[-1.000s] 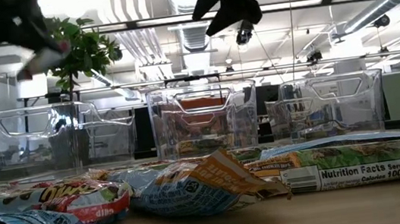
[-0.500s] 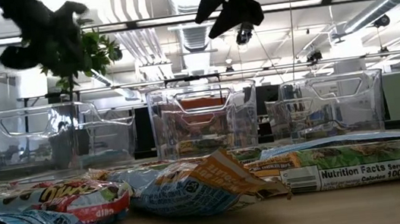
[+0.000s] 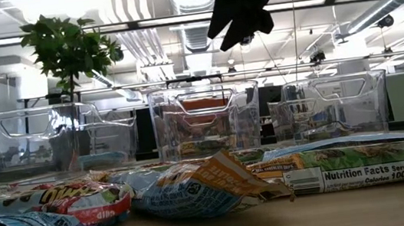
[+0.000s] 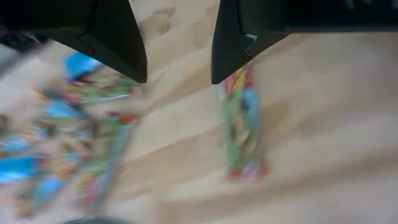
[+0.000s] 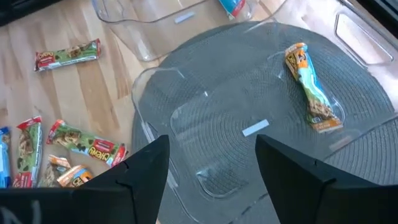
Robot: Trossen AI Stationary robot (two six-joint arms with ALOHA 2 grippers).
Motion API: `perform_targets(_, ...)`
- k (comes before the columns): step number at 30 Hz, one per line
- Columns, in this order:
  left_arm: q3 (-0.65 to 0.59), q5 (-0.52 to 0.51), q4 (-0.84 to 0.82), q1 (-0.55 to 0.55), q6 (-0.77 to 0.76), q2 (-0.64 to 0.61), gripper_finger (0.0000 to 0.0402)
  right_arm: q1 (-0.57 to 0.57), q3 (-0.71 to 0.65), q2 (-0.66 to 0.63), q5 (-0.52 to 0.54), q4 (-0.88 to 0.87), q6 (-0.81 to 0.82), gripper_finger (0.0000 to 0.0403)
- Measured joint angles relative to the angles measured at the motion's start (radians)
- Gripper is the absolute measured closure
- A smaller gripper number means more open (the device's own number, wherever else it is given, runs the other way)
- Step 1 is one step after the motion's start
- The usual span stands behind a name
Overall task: Pick and place Granola Bars by type
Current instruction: Put the red granola bar into the left transparent bin
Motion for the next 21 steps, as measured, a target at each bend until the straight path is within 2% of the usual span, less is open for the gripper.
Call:
perform_targets(3,0.0,0.022,0.003,-0.056,-0.179,0.122,0.0241,-0.004,0.0,0.001,0.0,0.014,-0.015,0.0174)
perform_targets(6,0.005,0.046,0.011,-0.052,-0.234,0.199,0.0241,-0.007,0.0,0.001,0.0,0.032,-0.023,0.0174)
perform_targets(11,0.001,0.06,0.019,-0.005,-0.211,0.277,0.0241,-0.013,0.0,0.001,-0.003,0.042,-0.022,0.0175)
perform_targets(17,-0.002,0.068,0.036,0.041,-0.095,0.317,0.0241,-0.013,0.0,0.002,-0.005,0.04,-0.022,0.0175)
perform_targets(21,-0.007,0.11,0.051,0.062,-0.01,0.358,0.0241,-0.013,0.0,0.002,-0.005,0.023,-0.022,0.0175)
